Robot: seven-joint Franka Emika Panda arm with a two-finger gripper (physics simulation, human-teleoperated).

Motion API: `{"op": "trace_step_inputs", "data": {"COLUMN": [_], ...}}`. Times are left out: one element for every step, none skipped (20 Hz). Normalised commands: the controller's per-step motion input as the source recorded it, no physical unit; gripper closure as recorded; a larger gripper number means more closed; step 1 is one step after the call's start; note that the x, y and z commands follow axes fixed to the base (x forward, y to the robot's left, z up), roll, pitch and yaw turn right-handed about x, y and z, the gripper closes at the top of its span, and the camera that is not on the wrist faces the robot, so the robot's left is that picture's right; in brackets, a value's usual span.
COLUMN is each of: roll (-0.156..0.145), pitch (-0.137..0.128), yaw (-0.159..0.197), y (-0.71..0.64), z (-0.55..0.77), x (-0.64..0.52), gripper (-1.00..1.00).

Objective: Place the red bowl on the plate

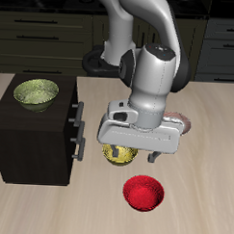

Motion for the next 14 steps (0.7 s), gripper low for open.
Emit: {"op": "trace_step_inputs", "data": {"roll": [-0.006,-0.032,0.038,-0.039,0.016,0.005,0.012,0.000,0.019,0.019,0.019,0.002,0.031,0.003], "pitch": [0.016,0.022,0.019,0.029,0.035,0.006,0.026,0.009,0.006,0.029,-0.008,-0.003,-0.006,0.015], "yaw": [-0.023,-0.022,0.012,-0.024,-0.005,-0.006,-0.044,0.019,0.046,-0.001,-0.071,0.022,-0.021,-0.003], "y": [-0.03,-0.02,0.03,-0.05,0.01,0.02,0.02,0.02,0.07,0.02,0.02,0.03,0.04,0.07], "z": [-0.21,-0.25,-0.24,-0.33,-0.41,-0.22,-0.31,-0.19,-0.28,-0.20,-0.32,-0.06,-0.24,-0.27], "x": [-0.03,0.09,-0.02,-0.12,-0.10,-0.03,0.00,0.05,-0.07,0.08,-0.01,-0.01,0.00,-0.08], "gripper": [-1.00,-1.00,-1.00,-1.00,-1.00,-1.00,-1.00,-1.00,-1.00,-1.00,-1.00,-1.00,-1.00,-1.00]}}
